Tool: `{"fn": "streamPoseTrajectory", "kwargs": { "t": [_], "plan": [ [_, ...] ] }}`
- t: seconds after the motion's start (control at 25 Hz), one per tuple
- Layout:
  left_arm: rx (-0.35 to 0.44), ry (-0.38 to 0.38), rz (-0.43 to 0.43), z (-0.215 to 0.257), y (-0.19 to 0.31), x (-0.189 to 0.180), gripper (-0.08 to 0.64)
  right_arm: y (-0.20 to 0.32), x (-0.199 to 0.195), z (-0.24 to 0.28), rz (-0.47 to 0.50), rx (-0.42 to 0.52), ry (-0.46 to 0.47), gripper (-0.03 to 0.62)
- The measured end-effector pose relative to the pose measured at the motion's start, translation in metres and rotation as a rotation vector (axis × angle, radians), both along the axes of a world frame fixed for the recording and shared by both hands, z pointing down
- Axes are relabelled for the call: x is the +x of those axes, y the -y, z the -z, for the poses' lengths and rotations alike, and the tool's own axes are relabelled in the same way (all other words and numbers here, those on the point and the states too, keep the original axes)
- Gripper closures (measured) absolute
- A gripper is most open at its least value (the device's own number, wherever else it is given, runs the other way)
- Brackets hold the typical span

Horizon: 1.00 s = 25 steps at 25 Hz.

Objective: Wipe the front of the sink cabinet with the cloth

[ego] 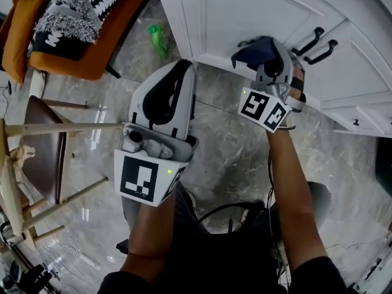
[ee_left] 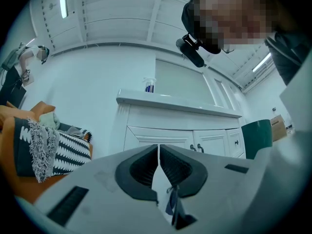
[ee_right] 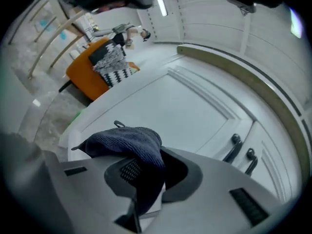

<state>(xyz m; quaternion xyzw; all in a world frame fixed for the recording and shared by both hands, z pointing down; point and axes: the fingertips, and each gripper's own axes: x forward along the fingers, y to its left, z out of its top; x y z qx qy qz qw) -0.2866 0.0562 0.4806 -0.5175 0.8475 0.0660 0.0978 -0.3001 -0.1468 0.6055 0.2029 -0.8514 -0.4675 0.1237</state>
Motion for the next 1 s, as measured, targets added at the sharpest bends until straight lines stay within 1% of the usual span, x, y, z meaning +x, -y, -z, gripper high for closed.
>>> {"fn": "streamPoseTrajectory", "kwargs": {
  "t": [0.12,0.24,0.32,0.36,0.44,0.56,0.64,0.72,0.8,0.88,0.92,1.0],
  "plan": [
    [0.000,0.002,-0.001,0.000,-0.003,0.003,0.546,0.003,0.003,-0.063,0.018,0.024,-0.124,0.532],
    [-0.009,0.005,0.001,-0.001,-0.006,0.005,0.546,0.004,0.005,-0.125,0.037,0.005,-0.250,0.532],
    [-0.014,0.011,0.007,0.000,-0.007,0.006,0.546,0.008,0.010,-0.154,0.051,-0.015,-0.317,0.532],
    [-0.015,0.014,0.009,0.000,-0.007,0.006,0.546,0.010,0.015,-0.159,0.055,-0.020,-0.328,0.532],
    [-0.013,0.014,0.012,0.001,-0.009,0.006,0.546,0.018,0.027,-0.157,0.038,-0.034,-0.315,0.532],
    [-0.005,0.005,0.020,0.002,-0.011,0.003,0.546,0.040,0.054,-0.157,-0.063,-0.097,-0.281,0.532],
    [0.001,0.002,0.020,0.002,-0.009,0.002,0.546,0.060,0.076,-0.167,-0.137,-0.137,-0.288,0.532],
    [0.004,0.002,0.011,0.002,-0.003,0.003,0.546,0.075,0.090,-0.176,-0.171,-0.152,-0.304,0.532],
    [-0.001,-0.006,-0.004,0.000,0.002,0.006,0.546,0.079,0.093,-0.178,-0.186,-0.170,-0.305,0.532],
    [-0.004,0.009,-0.013,0.000,0.004,0.008,0.546,0.077,0.090,-0.177,-0.212,-0.225,-0.288,0.532],
    [-0.012,0.012,-0.013,-0.001,0.004,0.008,0.546,0.072,0.087,-0.178,-0.211,-0.248,-0.284,0.532],
    [-0.035,0.007,-0.012,-0.004,0.008,0.011,0.546,0.062,0.079,-0.183,-0.168,-0.267,-0.295,0.532]
  ]
}}
